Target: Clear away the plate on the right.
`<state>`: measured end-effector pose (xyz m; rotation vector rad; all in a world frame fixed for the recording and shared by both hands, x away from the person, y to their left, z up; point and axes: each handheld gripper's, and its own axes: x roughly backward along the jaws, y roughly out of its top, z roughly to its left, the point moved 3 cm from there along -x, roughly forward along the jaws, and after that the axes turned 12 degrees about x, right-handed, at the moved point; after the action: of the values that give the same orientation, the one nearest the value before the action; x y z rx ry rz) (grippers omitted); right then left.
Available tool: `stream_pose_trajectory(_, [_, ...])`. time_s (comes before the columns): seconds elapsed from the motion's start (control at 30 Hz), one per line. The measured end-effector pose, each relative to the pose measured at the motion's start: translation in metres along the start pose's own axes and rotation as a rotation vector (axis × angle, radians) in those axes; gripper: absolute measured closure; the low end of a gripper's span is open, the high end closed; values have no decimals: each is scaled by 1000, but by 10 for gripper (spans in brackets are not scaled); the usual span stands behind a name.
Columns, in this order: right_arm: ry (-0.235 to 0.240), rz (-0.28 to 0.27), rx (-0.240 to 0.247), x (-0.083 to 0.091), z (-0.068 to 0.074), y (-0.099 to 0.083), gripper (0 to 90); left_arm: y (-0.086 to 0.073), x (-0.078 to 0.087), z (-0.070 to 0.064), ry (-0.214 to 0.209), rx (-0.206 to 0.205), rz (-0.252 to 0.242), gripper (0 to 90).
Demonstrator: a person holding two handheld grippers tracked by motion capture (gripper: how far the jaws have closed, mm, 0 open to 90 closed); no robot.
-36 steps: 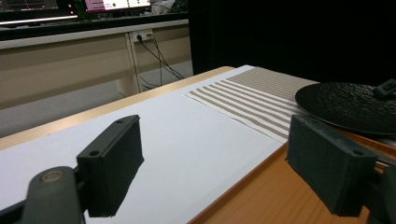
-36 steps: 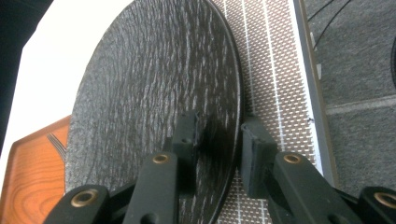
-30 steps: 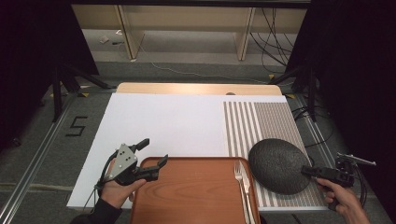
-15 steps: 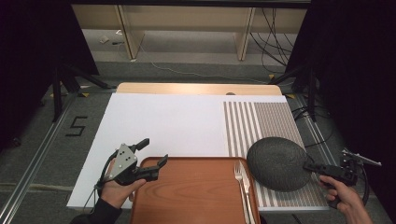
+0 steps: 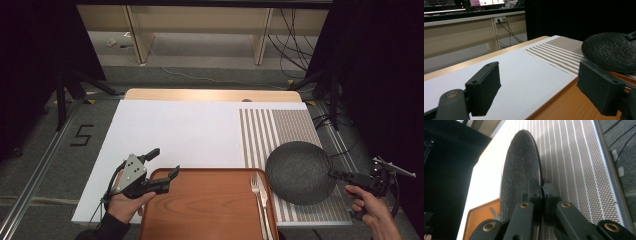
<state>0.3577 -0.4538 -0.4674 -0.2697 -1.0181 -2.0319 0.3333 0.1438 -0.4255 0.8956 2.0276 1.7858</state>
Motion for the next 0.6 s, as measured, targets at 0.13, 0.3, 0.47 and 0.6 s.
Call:
stream_pose_trajectory(0.13, [-8, -9, 0, 2, 0, 1, 882, 0, 0, 0, -2, 0, 0, 183])
stream_pose_trajectory(0.3, [-3, -13, -11, 2, -1, 0, 881, 1, 0, 0, -1, 2, -4, 183])
stream_pose_trajectory(0.47, [-5, -18, -8, 5, -1, 1, 881, 1, 0, 0, -3, 3, -5, 183])
stream_pose_trajectory(0.6, [-13, -30, -4, 6, 0, 1, 879, 1, 0, 0, -2, 2, -5, 183])
